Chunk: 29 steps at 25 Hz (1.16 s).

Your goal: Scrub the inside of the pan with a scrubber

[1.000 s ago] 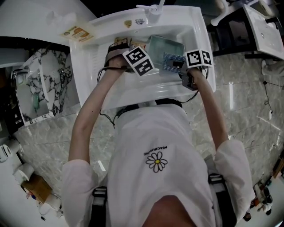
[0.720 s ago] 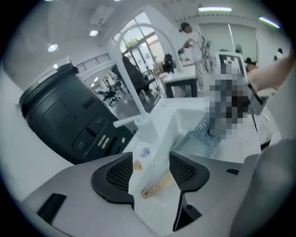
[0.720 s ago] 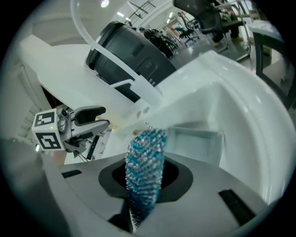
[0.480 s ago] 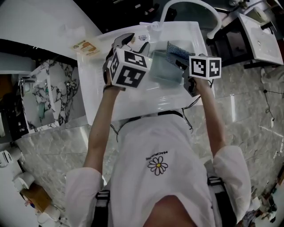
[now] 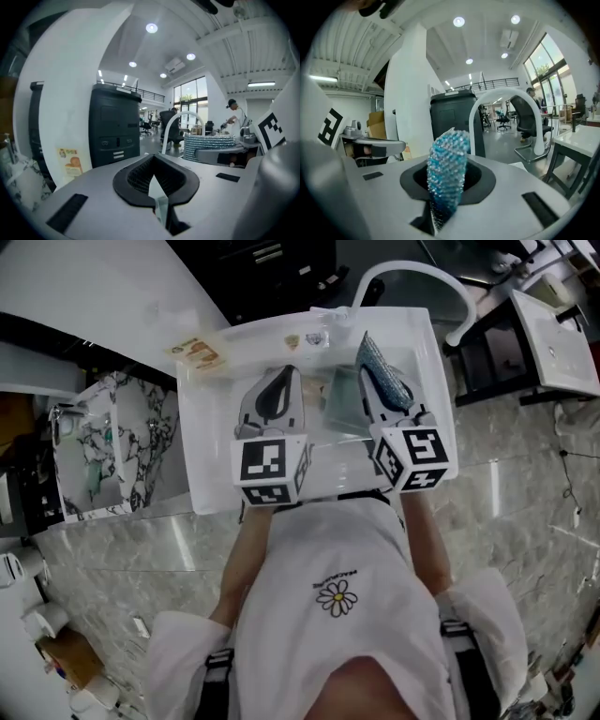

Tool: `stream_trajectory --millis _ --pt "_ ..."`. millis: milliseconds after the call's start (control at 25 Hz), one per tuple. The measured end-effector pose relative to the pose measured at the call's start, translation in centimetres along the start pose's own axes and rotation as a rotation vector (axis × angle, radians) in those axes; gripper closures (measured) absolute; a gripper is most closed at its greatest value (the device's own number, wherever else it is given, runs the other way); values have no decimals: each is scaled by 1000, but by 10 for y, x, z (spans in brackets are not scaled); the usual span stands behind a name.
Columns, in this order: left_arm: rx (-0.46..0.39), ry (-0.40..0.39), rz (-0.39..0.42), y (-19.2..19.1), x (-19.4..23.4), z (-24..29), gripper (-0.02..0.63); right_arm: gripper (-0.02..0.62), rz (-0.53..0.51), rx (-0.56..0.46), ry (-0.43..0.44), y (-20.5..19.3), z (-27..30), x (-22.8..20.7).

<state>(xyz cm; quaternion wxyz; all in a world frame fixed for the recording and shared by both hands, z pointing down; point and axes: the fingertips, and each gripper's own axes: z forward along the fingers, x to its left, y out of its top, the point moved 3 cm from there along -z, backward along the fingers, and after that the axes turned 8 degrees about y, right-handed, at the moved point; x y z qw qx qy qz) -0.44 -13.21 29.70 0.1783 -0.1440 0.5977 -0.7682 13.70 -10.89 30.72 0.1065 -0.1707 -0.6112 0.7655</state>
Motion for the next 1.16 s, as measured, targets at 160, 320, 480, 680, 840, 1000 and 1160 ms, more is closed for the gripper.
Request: stream_trajectory --millis 160,320,480,680,840,1000,1160 --pt "-49 72 -6 -15 3 -21 589 538 -36 -31 -57 -16 -9 10" --pt "-27 64 30 -27 -3 -24 591 538 -64 -15 -85 -29 -18 15" --pt "-47 57 18 -24 -2 -25 591 538 -68 -13 -99 -31 -23 13" --pt "-54 70 5 -22 3 -26 591 538 -81 -22 -104 -29 -25 12" --pt "-57 77 2 -20 6 -26 591 538 -79 -25 -104 -27 -26 12" --pt "-66 81 1 -18 7 -27 591 538 -75 -24 -103 -28 -27 12" --pt "-65 81 0 -18 6 -29 591 538 -78 -23 -106 -28 -29 11"
